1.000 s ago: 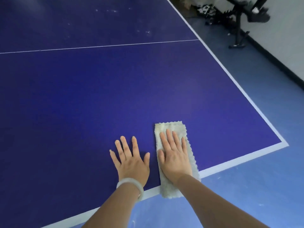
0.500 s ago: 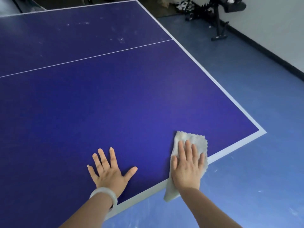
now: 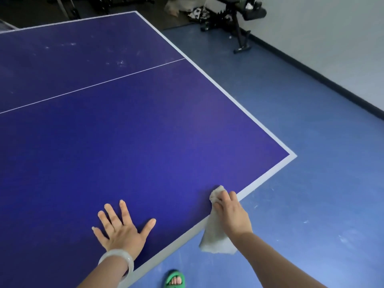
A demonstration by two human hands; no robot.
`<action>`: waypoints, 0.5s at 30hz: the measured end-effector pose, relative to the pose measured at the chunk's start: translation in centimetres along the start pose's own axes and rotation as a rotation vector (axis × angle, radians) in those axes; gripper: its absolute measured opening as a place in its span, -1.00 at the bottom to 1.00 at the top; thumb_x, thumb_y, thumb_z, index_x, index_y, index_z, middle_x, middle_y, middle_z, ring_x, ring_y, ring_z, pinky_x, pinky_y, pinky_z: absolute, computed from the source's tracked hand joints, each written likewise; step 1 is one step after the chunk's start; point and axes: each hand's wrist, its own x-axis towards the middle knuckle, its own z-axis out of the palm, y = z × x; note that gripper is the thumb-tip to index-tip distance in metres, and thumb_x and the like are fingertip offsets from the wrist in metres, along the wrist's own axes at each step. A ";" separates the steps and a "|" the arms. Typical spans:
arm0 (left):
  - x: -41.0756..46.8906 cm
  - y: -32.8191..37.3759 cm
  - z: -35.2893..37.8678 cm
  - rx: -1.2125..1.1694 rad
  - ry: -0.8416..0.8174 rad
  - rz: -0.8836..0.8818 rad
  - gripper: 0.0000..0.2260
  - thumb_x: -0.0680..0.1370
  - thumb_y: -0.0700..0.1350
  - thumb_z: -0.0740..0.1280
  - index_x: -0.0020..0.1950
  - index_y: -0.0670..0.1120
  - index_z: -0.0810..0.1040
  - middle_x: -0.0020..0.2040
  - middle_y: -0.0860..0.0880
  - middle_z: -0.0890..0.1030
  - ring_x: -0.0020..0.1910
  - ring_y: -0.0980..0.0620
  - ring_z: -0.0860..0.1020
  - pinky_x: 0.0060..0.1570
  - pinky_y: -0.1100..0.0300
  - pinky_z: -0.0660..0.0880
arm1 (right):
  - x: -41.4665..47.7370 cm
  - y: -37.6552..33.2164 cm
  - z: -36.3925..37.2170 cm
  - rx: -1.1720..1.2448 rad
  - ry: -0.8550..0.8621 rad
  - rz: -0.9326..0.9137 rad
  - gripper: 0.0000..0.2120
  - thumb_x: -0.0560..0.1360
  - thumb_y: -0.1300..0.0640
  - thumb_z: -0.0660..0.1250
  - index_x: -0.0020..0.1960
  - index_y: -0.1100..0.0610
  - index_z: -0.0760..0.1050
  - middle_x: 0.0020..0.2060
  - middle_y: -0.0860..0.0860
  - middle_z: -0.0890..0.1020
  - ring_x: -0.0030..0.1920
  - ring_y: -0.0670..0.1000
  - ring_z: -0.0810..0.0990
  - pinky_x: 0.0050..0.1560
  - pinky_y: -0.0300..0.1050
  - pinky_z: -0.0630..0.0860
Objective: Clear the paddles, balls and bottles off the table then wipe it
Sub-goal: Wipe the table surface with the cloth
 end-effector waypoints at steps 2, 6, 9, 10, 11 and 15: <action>0.0 0.0 -0.1 0.000 -0.012 0.002 -0.06 0.41 0.55 -0.12 0.39 -0.01 -0.59 0.52 -0.19 -0.45 0.52 -0.23 -0.40 0.47 -0.24 -0.24 | -0.8 0.8 -1.2 0.151 0.010 0.081 -0.82 0.64 0.01 0.18 0.20 0.04 0.39 0.00 -0.05 0.39 -0.10 0.05 0.52 -0.13 -0.06 0.45; 0.1 0.2 -0.4 0.022 -0.038 -0.003 -0.04 0.41 0.55 -0.13 0.43 -0.04 -0.57 0.52 -0.22 -0.44 0.52 -0.25 -0.39 0.47 -0.27 -0.22 | -2.8 3.0 -3.2 0.233 0.010 0.216 -0.77 0.52 -0.05 0.36 0.13 0.00 0.51 -0.03 -0.07 0.45 -0.12 -0.02 0.51 -0.08 -0.09 0.45; -0.1 0.9 -0.8 0.058 -0.037 -0.025 -0.04 0.45 0.52 -0.10 0.54 -0.09 -0.42 0.55 -0.26 -0.36 0.54 -0.29 -0.31 0.48 -0.28 -0.13 | -4.2 4.8 -4.4 0.140 -0.002 0.249 -0.68 0.44 -0.11 0.45 0.13 -0.03 0.51 0.01 -0.06 0.43 -0.15 -0.02 0.50 -0.16 -0.15 0.38; -0.3 1.3 -1.0 0.056 -0.026 -0.025 -0.06 0.48 0.49 -0.06 0.57 -0.10 -0.35 0.56 -0.27 -0.30 0.54 -0.31 -0.26 0.49 -0.26 -0.09 | -4.6 5.5 -4.6 0.107 -0.010 0.251 -0.67 0.43 -0.11 0.46 0.13 -0.03 0.53 0.02 -0.05 0.41 -0.16 -0.01 0.51 -0.17 -0.17 0.37; -0.6 2.0 -1.2 0.049 -0.007 -0.009 -0.11 0.52 0.43 -0.01 0.59 -0.12 -0.25 0.58 -0.27 -0.24 0.55 -0.32 -0.20 0.50 -0.23 -0.04 | -5.0 6.3 -4.9 0.086 -0.006 0.244 -0.70 0.44 -0.10 0.46 0.11 0.00 0.55 0.00 -0.05 0.38 -0.15 0.00 0.53 -0.17 -0.18 0.38; -3.0 6.3 -1.0 0.014 0.102 0.369 -0.46 0.64 0.10 0.16 0.57 -0.05 0.18 0.59 -0.10 0.09 0.56 -0.13 0.07 0.46 0.05 0.18 | -5.9 9.2 -5.7 0.057 0.005 0.253 -0.79 0.52 -0.01 0.37 -0.23 0.05 0.47 -0.14 -0.04 0.35 -0.13 0.03 0.59 -0.22 -0.13 0.37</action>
